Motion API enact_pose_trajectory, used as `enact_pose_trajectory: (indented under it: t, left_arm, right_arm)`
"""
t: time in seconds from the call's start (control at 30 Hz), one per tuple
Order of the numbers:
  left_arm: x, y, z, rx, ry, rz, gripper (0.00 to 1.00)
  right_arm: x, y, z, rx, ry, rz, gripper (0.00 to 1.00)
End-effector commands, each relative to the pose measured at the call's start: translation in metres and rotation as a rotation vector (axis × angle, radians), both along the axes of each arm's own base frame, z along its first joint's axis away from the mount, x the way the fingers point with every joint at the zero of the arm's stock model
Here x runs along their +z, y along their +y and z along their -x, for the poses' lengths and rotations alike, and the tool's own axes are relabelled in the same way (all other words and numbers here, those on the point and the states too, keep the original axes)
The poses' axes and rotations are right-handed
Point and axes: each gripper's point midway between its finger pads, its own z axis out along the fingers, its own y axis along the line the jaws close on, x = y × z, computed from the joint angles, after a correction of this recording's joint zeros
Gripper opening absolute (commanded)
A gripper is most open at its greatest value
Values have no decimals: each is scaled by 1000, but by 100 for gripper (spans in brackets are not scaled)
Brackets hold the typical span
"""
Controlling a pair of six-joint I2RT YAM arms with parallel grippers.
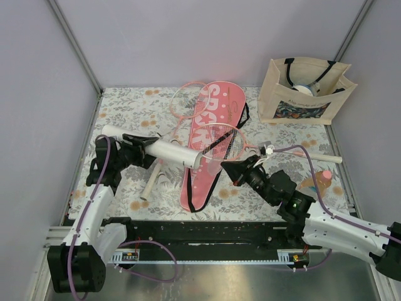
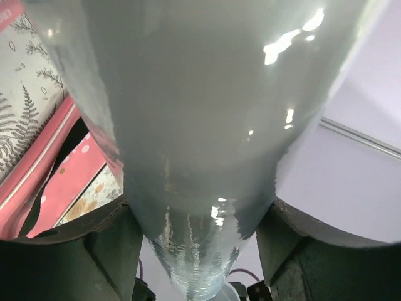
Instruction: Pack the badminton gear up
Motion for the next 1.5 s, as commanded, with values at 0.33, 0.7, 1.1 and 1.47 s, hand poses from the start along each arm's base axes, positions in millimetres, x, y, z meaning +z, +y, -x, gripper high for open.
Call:
enact_pose_trajectory:
  t: [0.33, 0.7, 1.1, 1.47]
  left_arm:
    - [53, 22, -15, 28, -183, -189, 38]
    - [74, 45, -7, 38, -272, -448, 39]
    - [35, 43, -1, -2, -65, -338, 36]
    - [60, 41, 13, 21, -6, -246, 37]
  right_arm:
    - [-75, -70, -6, -341, 386, 274, 0]
    - [-182, -104, 27, -445, 687, 526, 0]
    - [-166, -95, 12, -448, 617, 522, 38]
    - [-85, -10, -27, -155, 170, 353, 47]
